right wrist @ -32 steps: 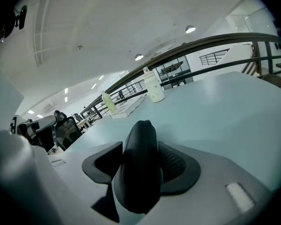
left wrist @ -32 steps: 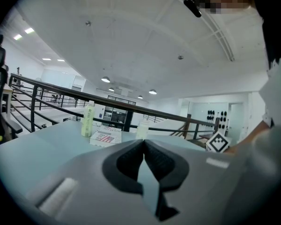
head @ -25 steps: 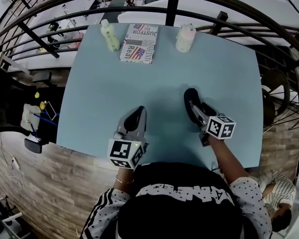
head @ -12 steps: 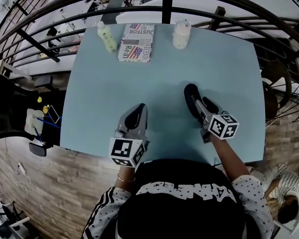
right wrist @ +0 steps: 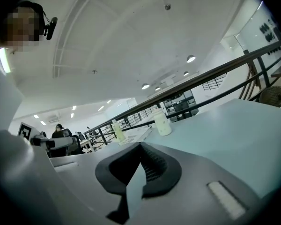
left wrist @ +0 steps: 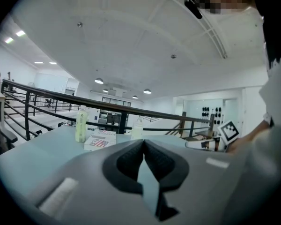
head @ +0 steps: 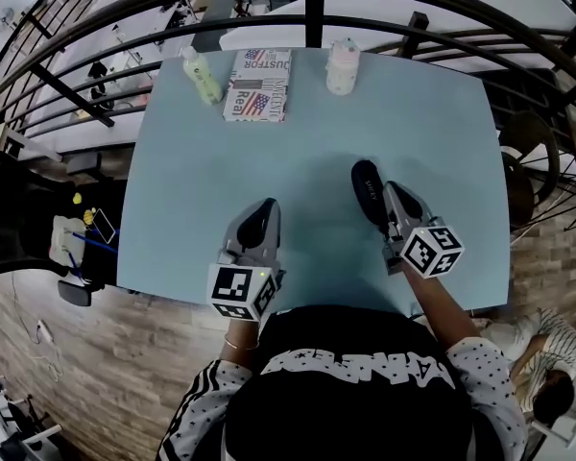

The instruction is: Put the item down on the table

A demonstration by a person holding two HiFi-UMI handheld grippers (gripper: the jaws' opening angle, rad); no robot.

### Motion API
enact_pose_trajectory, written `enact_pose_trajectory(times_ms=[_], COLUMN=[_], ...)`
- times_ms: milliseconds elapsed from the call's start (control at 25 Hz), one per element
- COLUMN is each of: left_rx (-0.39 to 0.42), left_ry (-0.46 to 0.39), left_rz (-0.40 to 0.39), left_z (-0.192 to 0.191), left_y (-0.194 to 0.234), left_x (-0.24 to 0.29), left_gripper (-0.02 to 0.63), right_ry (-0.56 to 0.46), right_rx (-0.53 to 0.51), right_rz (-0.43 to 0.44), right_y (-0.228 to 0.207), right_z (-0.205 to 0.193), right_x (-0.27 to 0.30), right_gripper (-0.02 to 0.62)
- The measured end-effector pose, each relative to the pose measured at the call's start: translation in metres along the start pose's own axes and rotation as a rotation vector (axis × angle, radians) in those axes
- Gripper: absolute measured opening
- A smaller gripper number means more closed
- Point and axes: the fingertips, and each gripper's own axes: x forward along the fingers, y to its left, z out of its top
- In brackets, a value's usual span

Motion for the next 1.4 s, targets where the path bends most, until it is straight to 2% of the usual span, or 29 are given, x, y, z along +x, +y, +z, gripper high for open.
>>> enact_pose_trajectory(times_ms=[240, 800, 1400], left_rx=[0.008, 0.016, 0.005], left_ry=[0.002, 0.007, 0.016], left_rz=[0.003, -0.004, -0.008], left_z=[0.002, 0.002, -0.002], left_y=[-0.001, -0.005, -0.003], left_x=[-0.002, -0.003, -0.003], left_gripper=[0.000, 0.000, 0.000], right_ry=[-0.019, -0.062, -0.043], right_rx=[0.008, -0.052, -0.034], right_rz=[0.009, 0.060, 0.064], right_y=[0.008, 0.029, 0.032], right_z=[0.008, 0.024, 0.018], right_x=[-0.006, -0.017, -0.016], right_gripper=[0.000, 0.000, 0.000])
